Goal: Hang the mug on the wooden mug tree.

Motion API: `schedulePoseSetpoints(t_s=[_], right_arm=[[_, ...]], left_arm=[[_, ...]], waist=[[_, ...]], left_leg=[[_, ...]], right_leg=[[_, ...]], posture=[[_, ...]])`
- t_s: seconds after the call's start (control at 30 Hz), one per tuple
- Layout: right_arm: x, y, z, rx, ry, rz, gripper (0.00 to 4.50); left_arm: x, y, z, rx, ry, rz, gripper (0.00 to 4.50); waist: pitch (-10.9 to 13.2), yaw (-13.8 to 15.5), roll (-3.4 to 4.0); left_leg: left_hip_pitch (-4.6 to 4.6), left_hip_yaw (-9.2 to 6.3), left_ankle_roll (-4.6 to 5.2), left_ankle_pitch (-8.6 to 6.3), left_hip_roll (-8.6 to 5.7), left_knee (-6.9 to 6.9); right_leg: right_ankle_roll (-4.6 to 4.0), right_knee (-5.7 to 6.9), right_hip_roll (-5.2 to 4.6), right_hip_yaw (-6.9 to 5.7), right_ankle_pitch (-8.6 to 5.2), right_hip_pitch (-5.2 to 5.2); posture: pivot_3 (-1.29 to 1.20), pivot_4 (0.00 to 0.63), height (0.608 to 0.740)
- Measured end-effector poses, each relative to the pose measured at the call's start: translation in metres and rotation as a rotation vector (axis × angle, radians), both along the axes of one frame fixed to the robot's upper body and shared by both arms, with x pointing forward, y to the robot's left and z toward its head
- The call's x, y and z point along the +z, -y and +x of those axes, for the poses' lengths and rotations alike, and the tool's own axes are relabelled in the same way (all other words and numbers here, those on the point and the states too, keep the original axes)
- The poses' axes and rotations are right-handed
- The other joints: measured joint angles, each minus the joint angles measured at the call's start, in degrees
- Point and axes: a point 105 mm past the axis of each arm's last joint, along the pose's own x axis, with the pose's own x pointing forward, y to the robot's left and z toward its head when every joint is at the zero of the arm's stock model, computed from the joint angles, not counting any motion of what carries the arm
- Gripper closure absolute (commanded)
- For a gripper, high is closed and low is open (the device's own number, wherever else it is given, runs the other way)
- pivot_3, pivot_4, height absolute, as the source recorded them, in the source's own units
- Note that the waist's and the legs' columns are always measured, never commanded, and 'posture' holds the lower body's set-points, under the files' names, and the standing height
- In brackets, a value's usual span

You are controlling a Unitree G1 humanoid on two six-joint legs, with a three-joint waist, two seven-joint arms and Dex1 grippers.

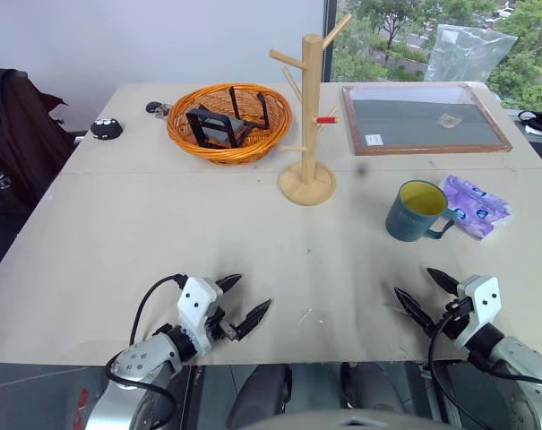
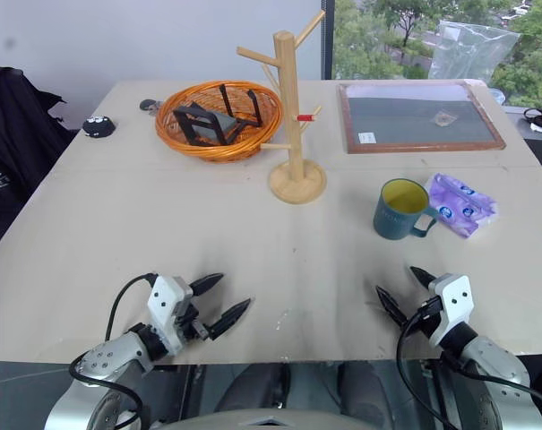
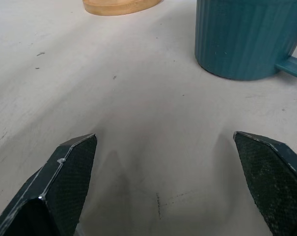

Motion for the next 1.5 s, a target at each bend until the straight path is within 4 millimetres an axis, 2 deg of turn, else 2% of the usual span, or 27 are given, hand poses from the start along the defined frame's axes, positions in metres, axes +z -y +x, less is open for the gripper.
schedulePoseSetpoints(t_s=[0.17, 0.57, 0.83, 0.97, 1.03, 1.13, 1.37, 1.5], right_arm=[[-0.004, 0.007, 0.002, 0.014, -0.022, -0.029, 0.00], [-0.004, 0.008, 0.001, 0.015, -0.018, -0.025, 0.00], [-0.004, 0.016, 0.002, -0.068, -0.006, -0.014, 0.00], [0.012, 0.035, 0.019, -0.235, 0.078, -0.029, 0.00], [0.020, 0.045, 0.027, -0.331, 0.114, -0.024, 0.00], [0.023, 0.051, 0.034, -0.429, 0.133, -0.028, 0.00], [0.035, 0.059, 0.047, -0.566, 0.190, -0.029, 0.00], [0.040, 0.053, 0.056, -0.579, 0.215, -0.005, 0.00]], left_arm=[[0.001, 0.000, 0.001, 0.000, 0.003, -0.007, 0.03], [0.004, 0.001, 0.008, -0.009, 0.014, -0.010, 0.03], [0.006, 0.002, 0.010, -0.030, 0.006, 0.007, 0.03], [0.031, 0.008, 0.028, -0.129, 0.104, 0.060, 0.03], [0.053, 0.017, 0.037, -0.199, 0.153, 0.046, 0.03], [0.077, 0.036, 0.039, -0.346, 0.187, 0.041, 0.03], [0.107, 0.073, 0.035, -0.563, 0.178, 0.016, 0.03], [0.116, 0.080, 0.039, -0.581, 0.184, 0.051, 0.03]], waist=[[0.00, 0.00, -0.02], [0.00, 0.02, -0.01], [0.01, 0.04, -0.01], [0.01, 0.29, -0.02], [0.01, 0.41, -0.01], [0.02, 0.25, 0.00], [0.04, -0.51, 0.02], [0.04, -0.53, 0.02]], left_leg=[[0.00, 0.02, 0.00, 0.00, -0.01, 0.01], [-0.01, 0.00, 0.00, 0.00, 0.01, 0.00], [-0.01, -0.01, 0.00, 0.00, 0.01, 0.00], [0.02, 0.00, -0.02, 0.02, -0.03, 0.07], [0.03, 0.00, -0.04, 0.03, -0.03, 0.07], [-0.01, 0.00, -0.27, 0.16, -0.06, 0.04], [0.01, 0.02, -0.25, 0.15, -0.06, 0.02], [0.08, 0.03, -0.12, 0.07, -0.06, 0.03]], right_leg=[[-0.01, 0.00, 0.00, 0.01, 0.00, 0.00], [0.04, 0.00, 0.02, 0.00, 0.03, 0.00], [0.02, 0.00, 0.02, 0.00, 0.01, 0.00], [-0.01, 0.15, 0.02, 0.00, 0.00, -0.01], [0.09, 0.20, 0.03, 0.00, 0.06, -0.03], [0.16, 0.27, 0.04, 0.02, 0.10, -0.10], [0.16, 0.37, 0.08, 0.08, 0.10, -0.12], [0.16, 0.48, 0.12, 0.11, 0.10, -0.12]], posture=[[0.00, 0.150, 0.740], [0.00, 0.150, 0.740], [0.00, 0.150, 0.740], [0.00, 0.150, 0.740], [0.00, 0.150, 0.740], [0.00, 0.150, 0.740], [0.00, 0.150, 0.740], [0.00, 0.150, 0.740]])
